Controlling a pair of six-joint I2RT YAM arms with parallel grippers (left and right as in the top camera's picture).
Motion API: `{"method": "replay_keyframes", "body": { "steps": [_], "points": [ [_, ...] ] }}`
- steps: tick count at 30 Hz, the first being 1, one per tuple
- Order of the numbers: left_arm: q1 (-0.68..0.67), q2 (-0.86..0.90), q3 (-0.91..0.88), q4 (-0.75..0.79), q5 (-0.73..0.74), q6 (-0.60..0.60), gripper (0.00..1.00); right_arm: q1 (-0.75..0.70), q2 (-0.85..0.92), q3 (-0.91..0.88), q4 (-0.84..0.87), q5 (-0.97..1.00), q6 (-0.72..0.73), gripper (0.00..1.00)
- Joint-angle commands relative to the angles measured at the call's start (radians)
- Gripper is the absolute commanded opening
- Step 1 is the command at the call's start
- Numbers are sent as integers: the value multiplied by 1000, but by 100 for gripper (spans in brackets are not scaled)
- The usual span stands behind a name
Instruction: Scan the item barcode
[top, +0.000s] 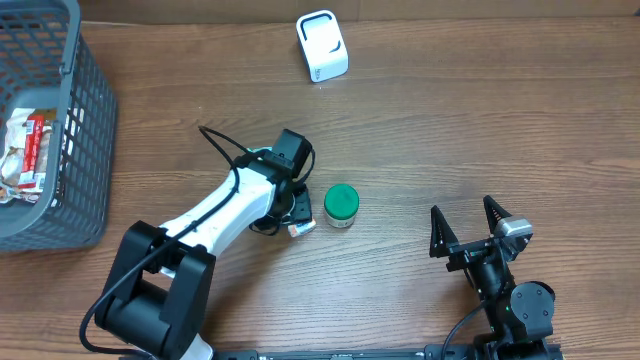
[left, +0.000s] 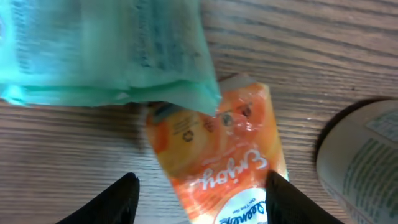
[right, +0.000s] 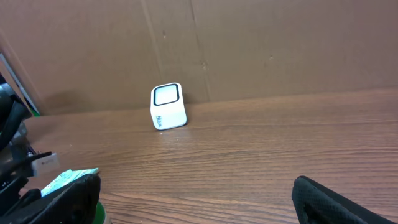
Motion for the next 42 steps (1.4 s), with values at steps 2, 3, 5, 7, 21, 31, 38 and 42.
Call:
{"method": "replay_keyframes", "body": {
  "steps": [2,3,5,7,21,31,38,42],
  "points": [
    [-42,11,-16,32,13,-39,57,-2,-5,-11,3,9,3,100],
    [-49,11,-16,39,14,-40,57,-2,-5,-11,3,9,3,100],
    [-59,11,-16,43,9,-39,57,-2,-5,-11,3,9,3,100],
    [-63,11,-15,43,3,-39,57,-2,-5,-11,3,9,3,100],
    [1,-128,195,-83,-123,87,71,-2,-5,-11,3,9,3,100],
    [119,-117,267,-28,-349,160,64,-2,-5,-11,3,9,3,100],
    [134,88,266,-34,-297,161,64,-2,-5,-11,3,9,3,100],
    [134,183,266,-56,-207,190,64,-2,-5,-11,3,9,3,100]
  ]
}}
